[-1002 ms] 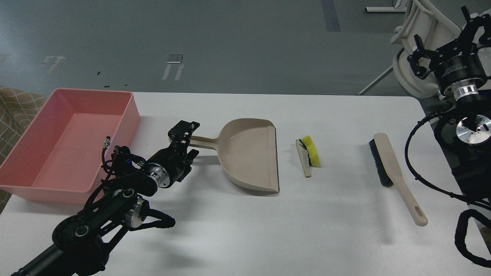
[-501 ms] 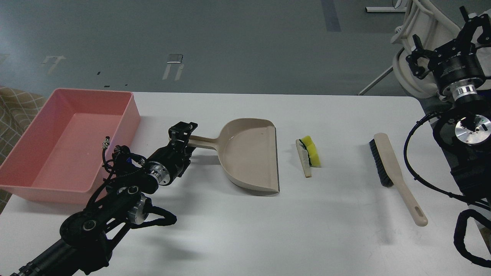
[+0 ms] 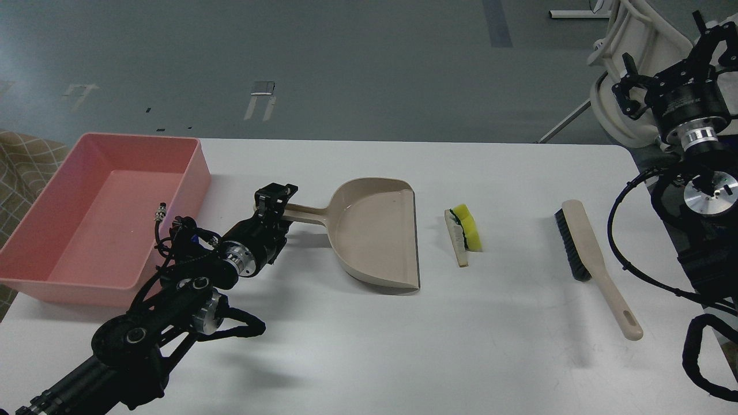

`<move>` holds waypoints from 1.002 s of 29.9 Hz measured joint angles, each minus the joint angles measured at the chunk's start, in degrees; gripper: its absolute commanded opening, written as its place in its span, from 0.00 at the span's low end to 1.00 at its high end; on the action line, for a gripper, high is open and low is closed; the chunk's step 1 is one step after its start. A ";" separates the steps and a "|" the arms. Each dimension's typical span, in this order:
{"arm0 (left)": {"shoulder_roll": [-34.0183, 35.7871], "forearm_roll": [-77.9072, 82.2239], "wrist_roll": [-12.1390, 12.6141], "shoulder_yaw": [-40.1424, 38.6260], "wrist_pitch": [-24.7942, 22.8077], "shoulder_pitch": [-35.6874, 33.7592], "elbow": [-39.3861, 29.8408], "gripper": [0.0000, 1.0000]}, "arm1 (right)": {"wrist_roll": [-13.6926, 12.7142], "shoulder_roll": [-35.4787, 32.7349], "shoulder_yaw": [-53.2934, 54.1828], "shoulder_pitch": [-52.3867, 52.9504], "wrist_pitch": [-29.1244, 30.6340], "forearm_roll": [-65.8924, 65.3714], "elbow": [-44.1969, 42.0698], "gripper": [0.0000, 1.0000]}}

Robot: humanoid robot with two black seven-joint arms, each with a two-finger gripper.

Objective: Sweep and dump garbage into bin
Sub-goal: 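Grasp the dustpan handle with the left gripper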

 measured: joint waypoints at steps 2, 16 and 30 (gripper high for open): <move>0.00 0.00 0.06 0.00 -0.26 0.00 0.40 0.56 | 0.00 0.00 0.00 0.00 -0.02 0.02 0.00 1.00; 0.01 -0.42 0.06 0.00 -0.41 0.00 1.66 0.38 | 0.00 0.28 -0.07 -0.08 -0.03 0.04 0.00 1.00; 0.16 -0.06 0.06 -0.01 -0.42 -0.95 1.53 0.25 | 0.00 0.07 -0.08 -0.08 -0.03 0.04 0.00 1.00</move>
